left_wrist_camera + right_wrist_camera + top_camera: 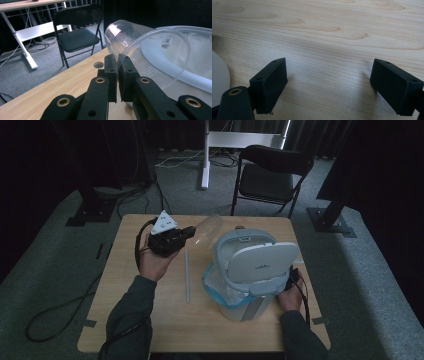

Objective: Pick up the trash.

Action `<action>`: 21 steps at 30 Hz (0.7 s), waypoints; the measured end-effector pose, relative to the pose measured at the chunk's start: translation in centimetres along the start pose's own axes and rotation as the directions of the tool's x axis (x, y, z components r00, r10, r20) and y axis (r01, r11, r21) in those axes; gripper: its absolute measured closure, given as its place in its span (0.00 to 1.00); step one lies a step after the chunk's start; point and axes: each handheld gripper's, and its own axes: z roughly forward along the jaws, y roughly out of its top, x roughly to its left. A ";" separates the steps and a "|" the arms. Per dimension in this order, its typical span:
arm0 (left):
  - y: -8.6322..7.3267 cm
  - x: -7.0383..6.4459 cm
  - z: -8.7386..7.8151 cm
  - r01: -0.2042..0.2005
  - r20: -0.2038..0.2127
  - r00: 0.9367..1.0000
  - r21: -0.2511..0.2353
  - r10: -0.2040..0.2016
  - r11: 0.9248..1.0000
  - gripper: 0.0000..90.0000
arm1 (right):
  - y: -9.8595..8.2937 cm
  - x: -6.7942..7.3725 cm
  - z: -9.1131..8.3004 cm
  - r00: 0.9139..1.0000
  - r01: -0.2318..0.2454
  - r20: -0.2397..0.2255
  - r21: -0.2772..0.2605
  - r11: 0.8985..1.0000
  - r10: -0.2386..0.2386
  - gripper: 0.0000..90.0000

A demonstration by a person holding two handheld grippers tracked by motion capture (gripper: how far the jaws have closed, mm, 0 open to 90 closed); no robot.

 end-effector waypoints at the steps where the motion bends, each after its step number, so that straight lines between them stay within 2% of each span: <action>1: 0.0 0.0 0.0 -0.003 0.000 1.000 0.002 0.003 1.000 0.95 | 0.0 0.0 0.0 1.000 0.000 0.000 0.000 1.000 0.000 0.15; 16: 0.6 -0.4 0.5 -0.005 0.030 1.000 -0.005 0.005 1.000 0.95 | 0.0 0.0 0.0 1.000 0.000 0.000 0.000 1.000 0.000 0.15; 21: 1.0 -0.9 0.6 -0.007 0.052 0.999 -0.016 0.008 1.000 0.95 | 0.0 0.0 0.0 1.000 0.000 0.000 0.000 1.000 0.000 0.15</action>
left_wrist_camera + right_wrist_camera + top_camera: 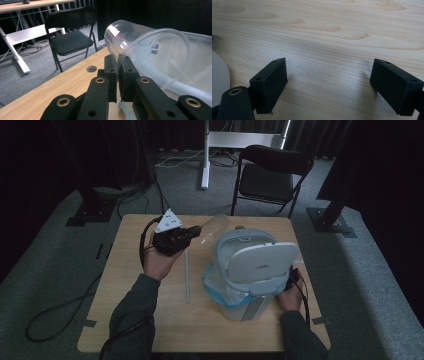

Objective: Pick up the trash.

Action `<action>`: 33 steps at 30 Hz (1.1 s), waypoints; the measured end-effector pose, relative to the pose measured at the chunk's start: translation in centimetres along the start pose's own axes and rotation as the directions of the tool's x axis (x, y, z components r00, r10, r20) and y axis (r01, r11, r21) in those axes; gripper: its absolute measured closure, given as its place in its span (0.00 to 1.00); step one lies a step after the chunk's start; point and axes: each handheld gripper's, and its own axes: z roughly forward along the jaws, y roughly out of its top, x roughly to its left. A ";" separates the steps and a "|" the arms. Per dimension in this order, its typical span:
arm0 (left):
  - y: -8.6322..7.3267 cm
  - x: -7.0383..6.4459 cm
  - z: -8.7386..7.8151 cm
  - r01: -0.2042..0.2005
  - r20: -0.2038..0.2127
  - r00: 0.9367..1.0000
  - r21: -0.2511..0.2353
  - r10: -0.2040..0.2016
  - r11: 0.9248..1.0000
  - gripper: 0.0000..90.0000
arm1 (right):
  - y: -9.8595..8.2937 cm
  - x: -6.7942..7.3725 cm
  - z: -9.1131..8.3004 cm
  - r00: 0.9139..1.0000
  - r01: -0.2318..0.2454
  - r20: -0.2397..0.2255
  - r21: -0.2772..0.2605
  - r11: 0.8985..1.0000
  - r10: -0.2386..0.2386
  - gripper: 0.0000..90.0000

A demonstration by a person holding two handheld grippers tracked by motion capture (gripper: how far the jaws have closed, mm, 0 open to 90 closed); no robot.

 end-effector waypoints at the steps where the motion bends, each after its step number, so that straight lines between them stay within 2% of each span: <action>1: 0.1 -0.1 0.0 -0.002 0.002 1.000 0.000 0.002 1.000 0.95 | 0.0 0.0 0.0 1.000 0.000 0.000 0.000 1.000 0.000 0.15; 18: 1.9 -1.6 1.2 -0.041 0.055 0.998 -0.011 0.042 0.999 0.95 | 0.0 0.0 0.0 1.000 0.001 -0.001 0.000 1.000 -0.001 0.15; 33: 2.4 -2.5 2.0 -0.046 0.089 0.995 -0.019 0.047 0.999 0.95 | 0.0 0.0 0.0 1.000 0.001 -0.002 0.000 1.000 -0.001 0.15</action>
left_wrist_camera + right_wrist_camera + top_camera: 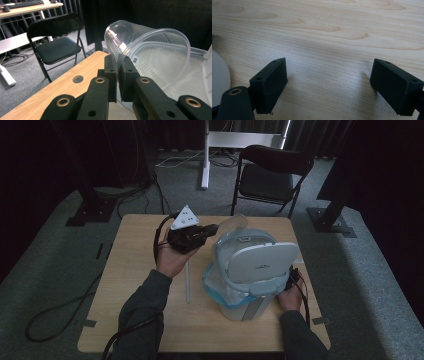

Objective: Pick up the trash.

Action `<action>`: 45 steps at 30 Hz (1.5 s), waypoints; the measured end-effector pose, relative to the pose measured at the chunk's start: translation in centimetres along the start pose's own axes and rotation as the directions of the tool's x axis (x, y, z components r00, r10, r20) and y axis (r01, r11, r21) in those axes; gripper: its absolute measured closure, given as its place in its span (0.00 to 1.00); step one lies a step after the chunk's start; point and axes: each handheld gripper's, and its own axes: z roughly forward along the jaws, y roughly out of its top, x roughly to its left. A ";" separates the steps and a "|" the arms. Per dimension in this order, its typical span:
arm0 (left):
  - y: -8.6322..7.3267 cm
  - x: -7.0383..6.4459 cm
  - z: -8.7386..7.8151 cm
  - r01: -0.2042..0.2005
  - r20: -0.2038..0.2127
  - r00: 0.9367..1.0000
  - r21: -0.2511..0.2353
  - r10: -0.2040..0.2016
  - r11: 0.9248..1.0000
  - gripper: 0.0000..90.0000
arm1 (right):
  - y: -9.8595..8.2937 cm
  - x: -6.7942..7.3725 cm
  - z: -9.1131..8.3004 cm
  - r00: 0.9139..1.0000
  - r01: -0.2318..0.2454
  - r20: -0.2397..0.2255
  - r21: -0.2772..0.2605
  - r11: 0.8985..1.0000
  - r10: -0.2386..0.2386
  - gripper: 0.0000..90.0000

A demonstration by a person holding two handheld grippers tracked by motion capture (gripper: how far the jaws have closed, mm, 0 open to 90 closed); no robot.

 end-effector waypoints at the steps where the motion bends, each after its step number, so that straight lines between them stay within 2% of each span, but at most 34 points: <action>1: 0.0 -0.1 0.1 -0.003 0.003 1.000 0.000 0.003 1.000 0.95 | 0.0 0.0 0.0 1.000 0.000 0.000 0.000 1.000 0.000 0.15; 16: 0.2 -1.4 1.5 -0.014 0.050 0.999 0.009 0.013 1.000 0.95 | 0.0 0.0 0.0 1.000 0.001 -0.001 0.000 1.000 -0.001 0.15; 18: 0.2 -1.5 1.7 -0.016 0.070 0.997 0.009 0.015 1.000 0.94 | 0.0 0.0 0.0 1.000 0.001 -0.001 0.000 1.000 -0.001 0.15; 19: 0.2 -1.6 1.8 -0.022 0.088 0.996 0.013 0.021 1.000 0.91 | 0.0 0.0 0.0 1.000 0.001 -0.001 0.000 1.000 -0.001 0.15; 21: 0.2 -1.7 1.9 -0.029 0.097 0.995 0.025 0.026 0.999 0.83 | 0.0 0.0 0.0 1.000 0.001 -0.001 0.000 1.000 -0.001 0.15; 30: -0.2 -1.0 1.3 0.009 0.133 0.991 -0.001 -0.009 1.000 0.80 | 0.0 0.0 0.0 1.000 0.002 -0.002 0.000 1.000 -0.002 0.15; 34: -0.3 -1.0 1.1 0.003 0.118 0.993 -0.002 -0.003 1.000 0.80 | 0.0 0.0 0.0 1.000 0.001 -0.002 0.001 1.000 -0.001 0.15; 40: -0.9 -0.1 0.3 0.031 0.086 0.996 -0.012 -0.030 0.999 0.78 | 0.0 0.0 0.0 1.000 0.001 -0.002 0.000 1.000 -0.001 0.15; 45: -1.8 0.6 -0.3 0.049 0.048 0.998 -0.001 -0.049 0.999 0.77 | 0.0 0.0 0.0 1.000 0.002 -0.002 0.000 1.000 -0.002 0.15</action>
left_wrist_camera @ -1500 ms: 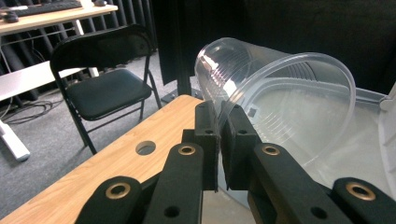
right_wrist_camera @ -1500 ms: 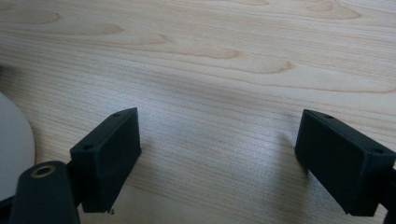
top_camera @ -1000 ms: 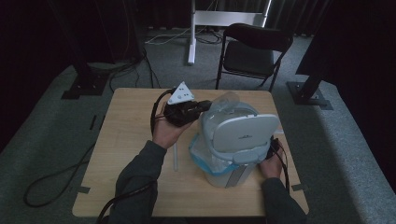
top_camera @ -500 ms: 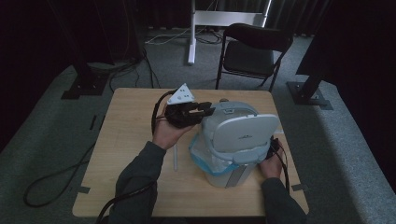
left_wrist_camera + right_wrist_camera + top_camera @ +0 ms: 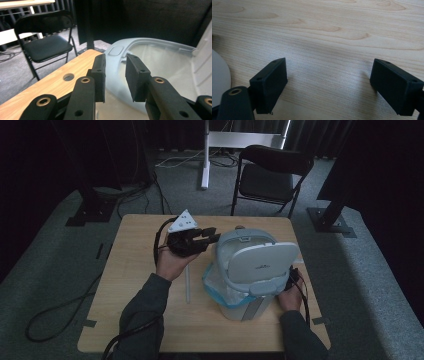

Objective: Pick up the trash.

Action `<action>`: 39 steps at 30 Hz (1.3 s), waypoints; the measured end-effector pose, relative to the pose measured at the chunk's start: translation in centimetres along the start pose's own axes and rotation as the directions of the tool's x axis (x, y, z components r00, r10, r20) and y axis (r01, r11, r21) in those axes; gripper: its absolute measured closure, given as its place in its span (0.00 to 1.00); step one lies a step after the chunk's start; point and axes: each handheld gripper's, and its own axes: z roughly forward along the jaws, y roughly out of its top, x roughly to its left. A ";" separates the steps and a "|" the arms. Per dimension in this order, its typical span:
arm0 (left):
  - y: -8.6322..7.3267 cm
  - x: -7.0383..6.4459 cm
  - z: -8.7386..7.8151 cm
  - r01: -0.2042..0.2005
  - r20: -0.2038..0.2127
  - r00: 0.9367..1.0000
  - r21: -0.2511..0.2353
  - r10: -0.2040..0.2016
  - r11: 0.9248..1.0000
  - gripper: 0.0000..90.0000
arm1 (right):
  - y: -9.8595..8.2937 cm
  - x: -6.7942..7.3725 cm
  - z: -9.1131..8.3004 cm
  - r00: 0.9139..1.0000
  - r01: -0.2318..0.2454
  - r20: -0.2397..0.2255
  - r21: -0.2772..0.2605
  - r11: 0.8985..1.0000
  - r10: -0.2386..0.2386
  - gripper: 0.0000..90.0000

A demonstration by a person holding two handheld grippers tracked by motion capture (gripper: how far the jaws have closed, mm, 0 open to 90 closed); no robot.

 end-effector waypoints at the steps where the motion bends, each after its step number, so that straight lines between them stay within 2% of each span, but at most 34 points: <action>1: -0.2 0.2 -0.1 0.003 -0.009 1.000 0.003 -0.003 1.000 0.77 | 0.0 0.0 0.0 1.000 0.000 0.000 0.000 1.000 0.000 0.15; 8: -2.5 1.5 -0.9 0.052 -0.067 0.996 0.011 -0.051 0.999 0.73 | 0.0 0.0 0.0 1.000 0.001 0.000 0.000 1.000 -0.001 0.15; 16: -5.4 2.9 -1.7 0.115 -0.140 0.984 0.028 -0.109 0.993 0.67 | 0.0 0.0 0.0 1.000 0.000 0.000 0.000 1.000 0.000 0.15; 19: -5.9 3.3 -1.9 0.130 -0.149 0.981 0.028 -0.125 0.991 0.67 | 0.0 0.0 0.0 1.000 0.001 0.000 0.000 1.000 -0.001 0.15; 34: -6.9 3.9 -1.7 0.147 -0.178 0.974 0.038 -0.138 0.988 0.66 | 0.0 0.0 0.0 1.000 0.001 0.000 0.000 1.000 -0.001 0.15; 39: -7.5 4.2 -1.7 0.168 -0.182 0.970 0.038 -0.159 0.985 0.65 | 0.0 0.0 0.0 1.000 0.000 0.000 0.000 1.000 0.000 0.15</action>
